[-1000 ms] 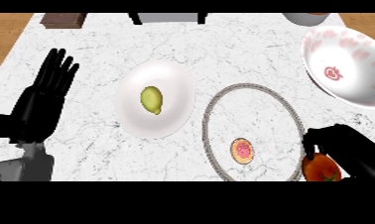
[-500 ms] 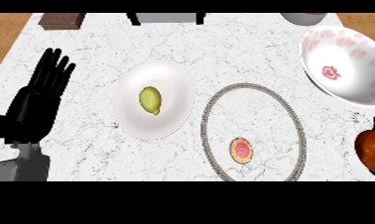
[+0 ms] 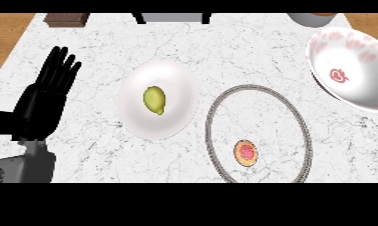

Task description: Pick the tomato from the placemat and place it in the bowl

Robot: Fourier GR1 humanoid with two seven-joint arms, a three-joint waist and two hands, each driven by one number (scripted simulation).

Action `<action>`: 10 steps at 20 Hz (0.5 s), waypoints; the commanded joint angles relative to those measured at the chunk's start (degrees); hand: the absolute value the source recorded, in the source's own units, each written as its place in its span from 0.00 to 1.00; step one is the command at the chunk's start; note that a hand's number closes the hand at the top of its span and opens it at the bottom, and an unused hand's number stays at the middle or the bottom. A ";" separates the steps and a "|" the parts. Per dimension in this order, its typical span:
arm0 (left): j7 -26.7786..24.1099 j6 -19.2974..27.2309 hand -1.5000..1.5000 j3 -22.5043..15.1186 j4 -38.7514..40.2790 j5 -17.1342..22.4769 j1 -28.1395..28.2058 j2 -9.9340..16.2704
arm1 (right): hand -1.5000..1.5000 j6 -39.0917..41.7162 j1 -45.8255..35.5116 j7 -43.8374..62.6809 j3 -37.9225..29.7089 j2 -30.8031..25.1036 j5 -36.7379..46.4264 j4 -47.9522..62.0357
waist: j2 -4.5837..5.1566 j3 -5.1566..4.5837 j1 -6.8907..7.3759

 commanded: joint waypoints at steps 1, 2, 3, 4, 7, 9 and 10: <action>0.71 -0.69 0.50 -0.53 -0.87 -0.05 -0.67 0.22 | 1.00 -1.65 -9.57 0.23 -0.37 -0.43 0.53 11.10 | 0.20 0.04 0.94; -0.38 0.14 0.50 -0.22 -0.21 -0.82 0.41 -0.34 | 1.00 -3.42 -10.07 -2.74 -0.49 -0.32 1.74 15.78 | 0.25 0.05 1.02; 0.28 0.06 0.50 -0.65 -0.41 -0.28 0.37 -1.01 | 1.00 -3.23 -10.82 -1.37 -0.61 0.72 1.24 15.72 | 0.16 0.04 0.71; 1.43 -0.96 0.50 0.22 -1.80 0.38 0.26 0.62 | 1.00 -3.19 -12.35 -2.93 -0.27 0.11 1.90 18.67 | 0.13 0.04 0.69; 0.83 -1.35 0.50 -0.21 -2.73 0.82 0.90 -0.14 | 1.00 -6.50 -19.47 -7.19 1.27 -0.40 3.65 31.36 | 0.33 0.07 1.61; -0.70 -0.10 0.50 -2.65 -2.29 -1.92 1.91 -2.22 | 1.00 -9.56 -24.70 -7.67 3.89 1.54 5.83 37.39 | 0.53 0.09 2.31; 0.58 -0.45 0.50 -1.64 -2.42 -1.38 0.17 -0.68 | 1.00 -8.44 -27.46 -9.68 2.53 -0.46 4.97 41.82 | 0.44 0.08 1.86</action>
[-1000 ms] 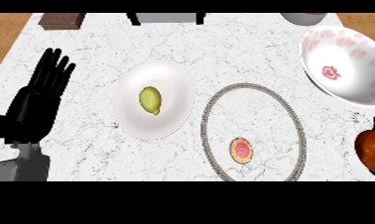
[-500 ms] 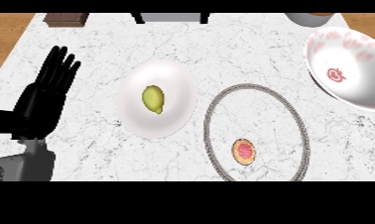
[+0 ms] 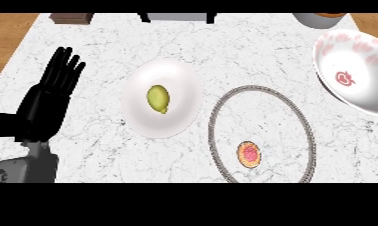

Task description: Pick the tomato from the placemat and place it in the bowl

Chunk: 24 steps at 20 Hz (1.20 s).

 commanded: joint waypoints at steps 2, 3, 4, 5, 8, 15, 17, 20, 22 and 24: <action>-1.46 1.62 0.50 -1.12 2.58 -1.78 -3.68 -1.82 | 1.00 -6.01 -10.70 -7.56 1.76 1.72 2.67 19.46 | 0.52 0.07 0.73; -1.18 0.27 0.50 -0.89 0.59 -1.08 1.16 -1.39 | 1.00 -5.09 -12.24 -10.01 0.90 -0.84 2.92 23.88 | 0.21 0.04 0.51; -1.04 -0.37 0.50 -0.15 1.25 -0.55 -0.06 -0.62 | 1.00 -6.98 -15.28 -7.26 3.48 2.60 4.34 23.53 | 0.07 0.00 0.13; -0.15 0.86 0.50 -1.39 1.57 -1.68 -1.92 -1.33 | 1.00 -8.21 -16.73 -11.16 3.31 0.83 5.91 29.99 | 0.35 0.05 0.68; -0.60 -1.09 0.50 0.01 0.88 -0.20 -1.05 0.14 | 1.00 -11.39 -20.58 -15.21 4.80 0.87 9.15 38.62 | 0.51 0.08 1.20; 1.50 -0.68 0.50 -0.27 1.04 0.18 -3.80 0.30 | 1.00 -13.14 -25.94 -9.11 6.30 4.44 13.43 52.98 | 1.15 0.20 2.60; 1.79 0.30 0.50 -1.25 1.32 0.29 -3.64 -1.67 | 1.00 -9.73 -26.09 -10.46 6.04 3.13 13.14 56.66 | 1.44 0.27 2.98; 0.05 -1.18 0.50 -1.11 0.66 0.12 -2.23 -0.94 | 0.00 -5.68 -26.13 -16.73 6.89 3.12 13.24 59.70 | 1.38 0.31 3.10; 1.06 -1.44 0.50 0.88 3.73 1.23 -5.66 0.67 | 0.00 -4.80 -30.68 -16.71 5.72 4.11 12.21 60.68 | 1.55 0.28 2.88; 0.04 -0.95 0.50 -0.45 2.37 0.50 -3.15 -1.05 | 0.00 -3.71 -31.98 -19.47 2.54 3.59 9.00 61.14 | 1.40 0.31 2.99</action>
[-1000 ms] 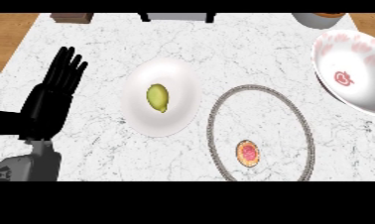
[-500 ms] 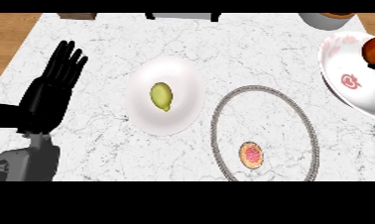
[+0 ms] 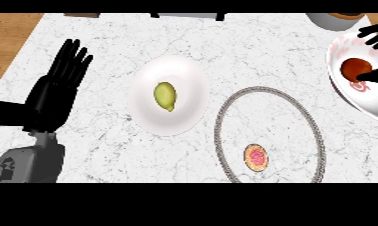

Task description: Pick the tomato from the placemat and place it in the bowl

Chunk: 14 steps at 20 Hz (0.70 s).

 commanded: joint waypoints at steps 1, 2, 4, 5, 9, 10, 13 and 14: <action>2.65 0.77 0.50 -0.05 -1.71 0.42 -1.22 0.40 | 0.00 1.34 -1.81 -5.59 -4.05 1.17 -4.09 3.11 | -0.17 0.08 -0.20; -0.41 0.15 0.50 -0.45 -0.83 -1.27 0.48 0.38 | 0.00 1.79 -1.58 -7.54 -6.59 0.17 -6.55 3.38 | 0.04 0.12 -0.26; 0.17 -0.96 0.50 0.32 -1.37 0.59 1.30 0.66 | 0.00 2.69 -3.11 -7.39 -10.57 -0.07 -10.42 4.33 | -0.12 0.09 -0.19; 1.02 0.65 0.50 -0.19 -1.48 -0.38 0.22 0.08 | 0.00 3.94 -4.92 -5.94 -13.66 0.46 -13.62 4.93 | -0.22 0.12 -0.51; -0.44 -1.07 0.50 0.33 -1.74 0.56 2.65 0.36 | 0.00 7.55 -3.86 -6.02 -19.82 -5.41 -19.14 7.76 | -0.07 0.11 -0.56; -1.30 -0.41 0.50 -0.21 0.26 -0.68 2.00 -0.31 | 0.00 8.51 -4.19 -5.75 -20.53 -6.21 -19.86 8.06 | 0.00 0.05 -1.25; -0.15 -0.06 0.50 0.40 -1.99 0.27 0.94 0.09 | 0.00 5.83 -1.29 -6.45 -22.21 -7.22 -20.98 9.22 | 0.25 0.16 -0.40; 1.40 -0.91 0.50 1.87 -1.32 1.67 0.42 1.71 | 0.00 6.42 -1.81 -4.58 -22.89 -9.51 -21.53 9.36 | 0.08 0.10 -0.71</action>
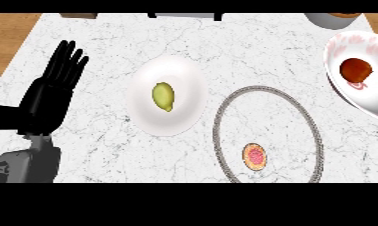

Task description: Pick the tomato from the placemat and place it in the bowl

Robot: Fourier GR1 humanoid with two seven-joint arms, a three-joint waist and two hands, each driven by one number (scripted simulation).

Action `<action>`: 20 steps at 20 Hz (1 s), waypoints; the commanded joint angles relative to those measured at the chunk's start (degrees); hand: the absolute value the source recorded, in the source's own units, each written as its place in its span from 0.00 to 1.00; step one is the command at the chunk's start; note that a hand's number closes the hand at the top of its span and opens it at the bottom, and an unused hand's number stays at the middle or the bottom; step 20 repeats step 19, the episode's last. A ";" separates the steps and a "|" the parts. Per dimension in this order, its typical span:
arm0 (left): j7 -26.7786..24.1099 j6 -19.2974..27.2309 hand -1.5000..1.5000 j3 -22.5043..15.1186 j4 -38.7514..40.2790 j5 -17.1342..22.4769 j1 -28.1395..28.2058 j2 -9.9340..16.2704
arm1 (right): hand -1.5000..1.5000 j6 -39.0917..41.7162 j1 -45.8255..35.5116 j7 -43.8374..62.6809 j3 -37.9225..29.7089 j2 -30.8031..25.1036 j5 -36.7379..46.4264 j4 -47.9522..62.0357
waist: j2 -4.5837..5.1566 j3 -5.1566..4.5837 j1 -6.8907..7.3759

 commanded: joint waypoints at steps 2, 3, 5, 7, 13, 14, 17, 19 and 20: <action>-0.03 0.41 0.50 0.50 -0.33 0.14 0.19 -0.06 | 0.00 3.43 3.86 -0.97 -4.13 -6.62 -3.56 1.87 | 0.06 0.08 -0.53; -1.11 0.01 0.50 -0.42 0.43 -0.72 1.14 -0.61 | 0.00 3.98 5.58 -2.39 -4.47 -6.92 -3.86 2.06 | 0.14 0.10 -0.77; -0.93 -0.86 0.50 0.31 -0.56 0.58 2.27 -0.21 | 0.00 6.81 6.89 -1.39 -5.03 -9.50 -4.33 2.97 | 0.05 0.14 -0.32; -0.11 0.57 0.50 -0.17 -1.01 -0.10 0.64 -0.71 | 0.00 8.41 8.44 -1.58 -5.12 -11.70 -4.28 3.11 | 0.39 0.33 -0.60; -0.42 -0.92 0.50 1.22 -0.45 1.16 2.41 0.38 | 0.00 15.13 13.39 -4.13 -5.87 -16.58 -4.98 3.07 | 0.12 0.33 -0.79; -0.65 -0.25 0.50 1.22 -1.67 0.49 2.32 0.46 | 0.00 15.51 14.60 -5.08 -6.22 -16.28 -5.30 3.40 | 0.03 0.42 -0.76; -0.80 0.32 0.50 1.02 -1.07 0.53 1.63 -0.39 | 0.00 18.72 16.73 -6.27 -6.12 -17.09 -5.28 3.33 | 0.08 0.53 -1.34; -0.17 -0.33 0.50 0.69 -0.42 0.87 2.27 -0.39 | 0.00 20.00 18.13 -6.83 -5.57 -17.56 -4.82 2.71 | -0.02 0.47 -1.47; -0.17 -0.33 0.50 0.69 -0.42 0.87 2.27 -0.39 | 0.00 20.00 18.13 -6.83 -5.57 -17.56 -4.82 2.71 | -0.02 0.47 -1.47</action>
